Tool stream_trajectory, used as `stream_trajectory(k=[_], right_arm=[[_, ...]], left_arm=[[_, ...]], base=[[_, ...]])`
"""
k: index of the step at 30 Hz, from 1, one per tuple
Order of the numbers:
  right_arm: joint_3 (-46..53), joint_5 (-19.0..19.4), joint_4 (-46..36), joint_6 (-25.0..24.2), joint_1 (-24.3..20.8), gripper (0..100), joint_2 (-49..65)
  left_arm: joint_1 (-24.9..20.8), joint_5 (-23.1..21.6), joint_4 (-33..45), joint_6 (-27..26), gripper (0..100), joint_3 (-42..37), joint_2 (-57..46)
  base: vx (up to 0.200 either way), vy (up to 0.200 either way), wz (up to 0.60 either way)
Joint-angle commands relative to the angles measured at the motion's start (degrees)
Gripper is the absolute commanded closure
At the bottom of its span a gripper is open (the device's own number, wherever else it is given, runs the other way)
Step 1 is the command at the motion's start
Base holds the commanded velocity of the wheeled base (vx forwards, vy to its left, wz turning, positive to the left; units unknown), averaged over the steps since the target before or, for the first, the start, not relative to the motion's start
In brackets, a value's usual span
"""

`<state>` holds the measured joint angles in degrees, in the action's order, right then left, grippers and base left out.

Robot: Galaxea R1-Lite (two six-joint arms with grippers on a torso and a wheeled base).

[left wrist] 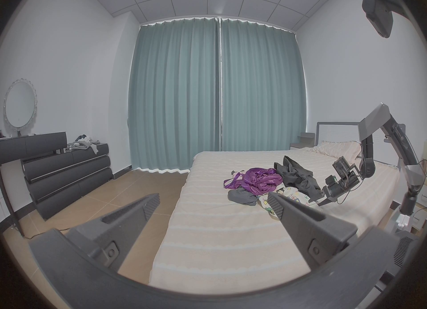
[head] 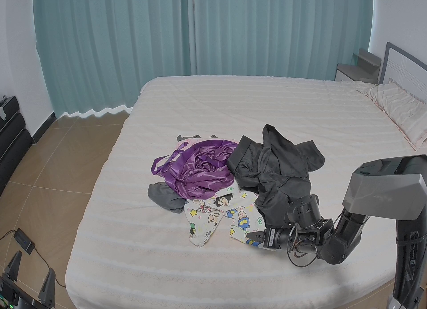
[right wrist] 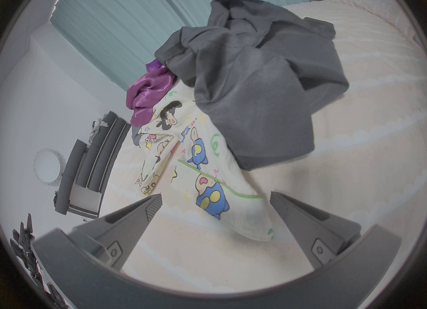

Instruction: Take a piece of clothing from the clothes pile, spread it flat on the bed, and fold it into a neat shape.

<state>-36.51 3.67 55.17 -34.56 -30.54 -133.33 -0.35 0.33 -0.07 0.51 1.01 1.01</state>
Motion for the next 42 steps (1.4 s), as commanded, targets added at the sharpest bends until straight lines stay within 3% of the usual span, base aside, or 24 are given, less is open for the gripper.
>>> stream_trajectory(k=[1,4,8,19,20,27,31,42], right_arm=[[-2.3,0.6,-2.2,0.4,-0.1,0,-1.2],[-3.9,1.3,-3.8,0.2,-0.1,0,-1.5],[-7.1,-2.4,-3.1,1.6,-1.5,0,-5.3],[-8.6,-2.3,-3.8,1.3,-2.6,0,-5.4],[-8.6,-2.3,-3.7,1.2,-2.6,100,-5.4],[-7.3,-2.2,-2.7,0.5,-2.5,100,-4.9],[-5.1,-1.7,0.9,-3.4,-2.5,100,-3.5],[13.7,6.7,17.0,-5.0,-2.4,100,10.6]], left_arm=[[0.0,0.0,0.0,0.0,0,-0.9,-1.0],[0.0,0.0,0.0,0.0,0,-1.0,-1.0],[0.0,0.0,0.0,0.0,0,-1.0,-1.0],[0.0,0.0,0.0,0.0,0,-1.0,-1.0],[0.0,0.0,0.0,0.0,0,-1.0,-1.0],[0.0,0.0,0.0,0.0,0,-1.0,-1.0],[0.0,0.0,0.0,0.0,0,-1.0,-1.0],[0.0,0.0,0.0,0.0,0,-1.0,-1.0]], base=[[0.0,0.0,0.0],[0.0,0.0,0.0],[0.0,0.0,0.0],[0.0,0.0,0.0],[0.0,0.0,0.0],[0.0,0.0,0.0],[0.0,0.0,0.0],[0.0,0.0,0.0]])
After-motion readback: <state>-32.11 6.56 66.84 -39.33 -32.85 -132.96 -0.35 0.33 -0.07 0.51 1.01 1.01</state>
